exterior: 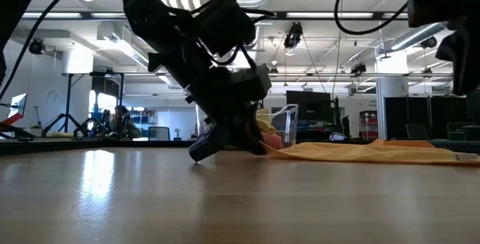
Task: Fold microfiber towels
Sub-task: Fold the orange microfiber towel
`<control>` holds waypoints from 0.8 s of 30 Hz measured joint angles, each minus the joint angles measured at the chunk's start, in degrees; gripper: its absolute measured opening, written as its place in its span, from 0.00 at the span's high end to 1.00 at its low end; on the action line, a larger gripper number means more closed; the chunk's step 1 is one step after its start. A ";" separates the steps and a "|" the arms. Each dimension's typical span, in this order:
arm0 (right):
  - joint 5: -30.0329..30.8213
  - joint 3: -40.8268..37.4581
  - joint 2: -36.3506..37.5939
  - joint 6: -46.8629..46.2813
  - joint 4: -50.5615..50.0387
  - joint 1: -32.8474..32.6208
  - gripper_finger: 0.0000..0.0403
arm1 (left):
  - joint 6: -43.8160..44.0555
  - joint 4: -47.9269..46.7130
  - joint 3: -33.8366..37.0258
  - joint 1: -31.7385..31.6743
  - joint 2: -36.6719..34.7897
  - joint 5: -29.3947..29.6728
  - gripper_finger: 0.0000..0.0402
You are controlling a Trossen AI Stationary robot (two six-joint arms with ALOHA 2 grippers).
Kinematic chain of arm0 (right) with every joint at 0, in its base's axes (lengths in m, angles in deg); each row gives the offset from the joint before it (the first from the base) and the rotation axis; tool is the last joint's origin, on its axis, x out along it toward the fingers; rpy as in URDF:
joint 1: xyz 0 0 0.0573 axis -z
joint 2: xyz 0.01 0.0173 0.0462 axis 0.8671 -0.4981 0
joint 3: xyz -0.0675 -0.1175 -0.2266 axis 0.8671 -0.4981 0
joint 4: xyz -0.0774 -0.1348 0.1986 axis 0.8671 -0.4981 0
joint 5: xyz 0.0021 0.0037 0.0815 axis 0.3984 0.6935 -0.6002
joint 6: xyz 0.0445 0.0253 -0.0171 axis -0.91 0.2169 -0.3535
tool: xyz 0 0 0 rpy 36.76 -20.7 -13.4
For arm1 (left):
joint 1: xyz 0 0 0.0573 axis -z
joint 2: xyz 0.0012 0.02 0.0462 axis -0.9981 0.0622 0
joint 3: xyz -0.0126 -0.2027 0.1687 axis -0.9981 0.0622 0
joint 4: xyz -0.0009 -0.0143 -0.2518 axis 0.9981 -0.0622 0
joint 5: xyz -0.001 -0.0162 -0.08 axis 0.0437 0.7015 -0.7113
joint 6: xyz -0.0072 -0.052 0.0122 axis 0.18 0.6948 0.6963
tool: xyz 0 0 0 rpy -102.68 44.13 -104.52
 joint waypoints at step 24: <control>-1.36 -10.76 -7.39 12.88 13.30 -2.47 0.68 | 11.49 -14.25 -10.26 0.01 -0.57 -0.52 1.00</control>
